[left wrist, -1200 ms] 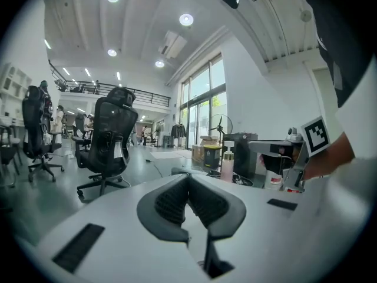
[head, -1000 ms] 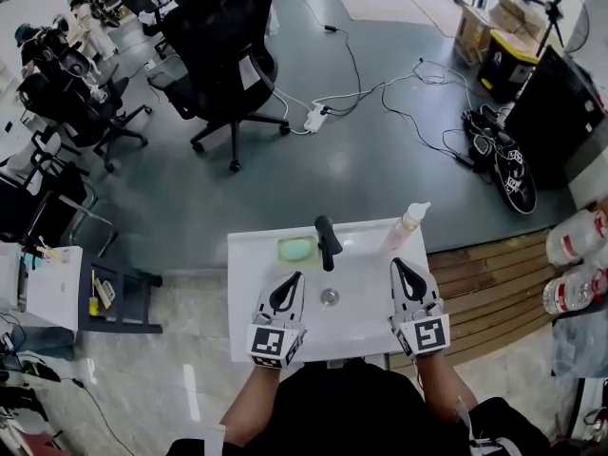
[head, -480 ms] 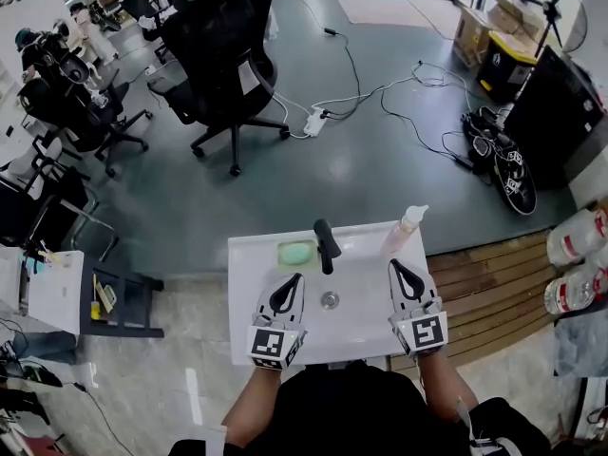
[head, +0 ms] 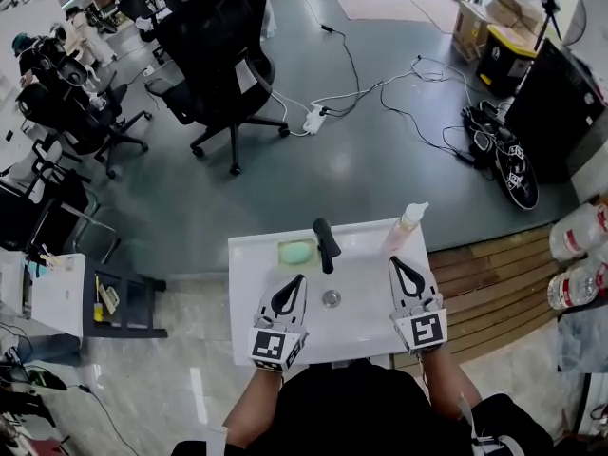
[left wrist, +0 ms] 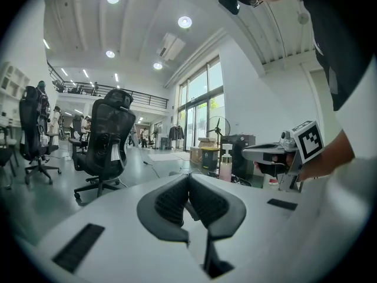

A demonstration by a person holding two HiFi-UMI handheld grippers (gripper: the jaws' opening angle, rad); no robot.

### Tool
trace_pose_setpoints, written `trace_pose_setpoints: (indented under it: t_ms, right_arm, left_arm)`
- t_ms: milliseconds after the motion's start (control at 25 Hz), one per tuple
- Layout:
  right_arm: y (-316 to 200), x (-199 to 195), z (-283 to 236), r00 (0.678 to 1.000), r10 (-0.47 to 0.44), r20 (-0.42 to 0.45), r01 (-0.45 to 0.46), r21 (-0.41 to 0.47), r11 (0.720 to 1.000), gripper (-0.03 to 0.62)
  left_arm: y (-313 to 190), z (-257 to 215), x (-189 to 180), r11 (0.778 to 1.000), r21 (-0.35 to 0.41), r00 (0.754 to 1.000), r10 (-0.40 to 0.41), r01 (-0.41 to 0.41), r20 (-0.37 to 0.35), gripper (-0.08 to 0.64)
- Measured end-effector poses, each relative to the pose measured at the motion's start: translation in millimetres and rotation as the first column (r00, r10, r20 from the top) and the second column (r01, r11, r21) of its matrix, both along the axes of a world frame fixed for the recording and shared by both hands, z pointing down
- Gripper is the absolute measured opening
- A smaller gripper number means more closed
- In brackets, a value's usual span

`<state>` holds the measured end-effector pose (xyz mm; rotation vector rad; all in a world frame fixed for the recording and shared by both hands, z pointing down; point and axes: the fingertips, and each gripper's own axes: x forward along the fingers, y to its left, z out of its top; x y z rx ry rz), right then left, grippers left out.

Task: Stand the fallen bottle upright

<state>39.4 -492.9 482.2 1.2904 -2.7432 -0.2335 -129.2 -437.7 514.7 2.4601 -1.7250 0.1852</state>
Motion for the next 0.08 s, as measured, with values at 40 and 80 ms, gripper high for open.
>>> trace_pose_setpoints:
  t_ms: [40, 80]
  right_arm:
    - [-0.1, -1.6, 0.5, 1.000, -0.007, -0.017, 0.007, 0.012, 1.000, 0.012]
    - [-0.1, -3.1, 1.1, 0.999, -0.015, -0.035, 0.015, 0.024, 1.000, 0.012]
  left_arm:
    - [-0.7, 0.5, -0.3, 1.000, -0.002, 1.000, 0.000, 0.000, 0.002, 0.018]
    - [-1.5, 1.0, -0.6, 1.000, -0.004, 1.000, -0.001, 0.001, 0.003, 0.018]
